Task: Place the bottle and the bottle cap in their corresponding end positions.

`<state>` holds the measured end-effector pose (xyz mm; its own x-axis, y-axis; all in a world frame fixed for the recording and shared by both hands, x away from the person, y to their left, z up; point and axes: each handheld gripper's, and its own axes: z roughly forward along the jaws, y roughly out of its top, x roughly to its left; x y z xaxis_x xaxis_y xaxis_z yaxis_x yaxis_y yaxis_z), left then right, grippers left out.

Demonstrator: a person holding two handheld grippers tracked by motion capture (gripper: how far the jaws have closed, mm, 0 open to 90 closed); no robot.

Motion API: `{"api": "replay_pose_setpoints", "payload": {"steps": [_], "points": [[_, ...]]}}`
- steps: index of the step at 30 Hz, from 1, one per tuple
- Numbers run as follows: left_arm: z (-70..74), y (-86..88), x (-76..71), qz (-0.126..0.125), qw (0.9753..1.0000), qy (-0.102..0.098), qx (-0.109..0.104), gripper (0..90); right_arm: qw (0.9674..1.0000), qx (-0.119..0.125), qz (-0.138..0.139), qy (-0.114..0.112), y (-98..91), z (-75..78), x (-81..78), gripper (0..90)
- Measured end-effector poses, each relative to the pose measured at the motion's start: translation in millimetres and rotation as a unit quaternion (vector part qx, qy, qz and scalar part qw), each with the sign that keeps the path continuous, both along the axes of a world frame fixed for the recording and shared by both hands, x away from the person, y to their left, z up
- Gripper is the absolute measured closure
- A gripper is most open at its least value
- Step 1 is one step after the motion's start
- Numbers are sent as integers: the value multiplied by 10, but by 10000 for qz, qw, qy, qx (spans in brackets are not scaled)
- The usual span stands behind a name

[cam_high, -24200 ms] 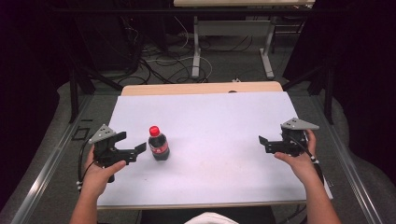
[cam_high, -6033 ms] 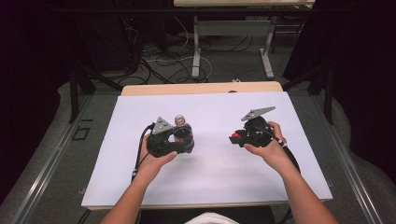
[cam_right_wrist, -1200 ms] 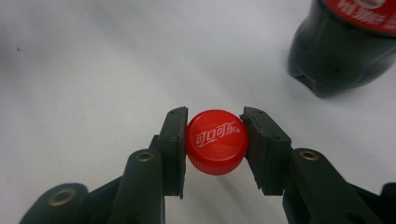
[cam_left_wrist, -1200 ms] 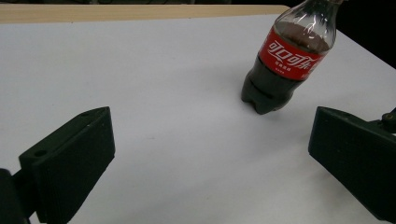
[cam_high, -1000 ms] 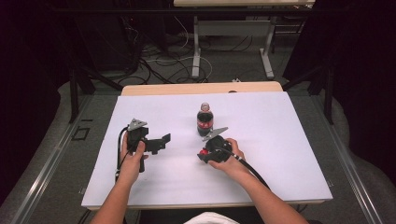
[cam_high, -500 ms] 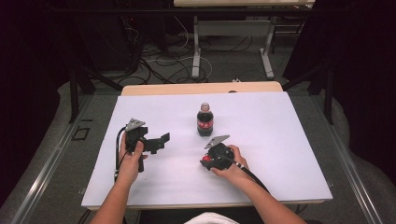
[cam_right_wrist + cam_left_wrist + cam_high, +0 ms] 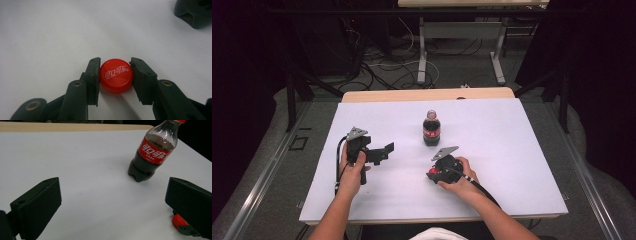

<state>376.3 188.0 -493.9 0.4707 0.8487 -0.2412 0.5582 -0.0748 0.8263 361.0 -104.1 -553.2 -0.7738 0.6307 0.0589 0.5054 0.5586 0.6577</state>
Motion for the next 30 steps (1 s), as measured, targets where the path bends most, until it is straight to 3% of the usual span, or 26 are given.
{"api": "replay_pose_setpoints", "payload": {"steps": [9,16,21,22,24,25,30], "points": [[-24,4,9,-2,10000,54,1,7,9998,148,10,-96,-16,71,-14,380],[-42,3,15,33,9999,93,54,7,9996,230,-7,-155,-104,224,6,314],[-46,15,21,43,9999,111,32,7,9983,314,-398,-276,-245,395,-9,236],[-47,17,22,63,9999,106,39,7,9975,457,-447,-314,-274,409,-1,236],[-52,24,23,87,9999,97,48,7,9973,459,-543,-194,-359,475,11,236],[-54,27,24,98,9999,97,43,7,9961,563,-627,-277,-394,484,22,225],[-44,60,28,107,9998,130,65,7,9927,585,-927,-505,-646,572,91,138]]}}
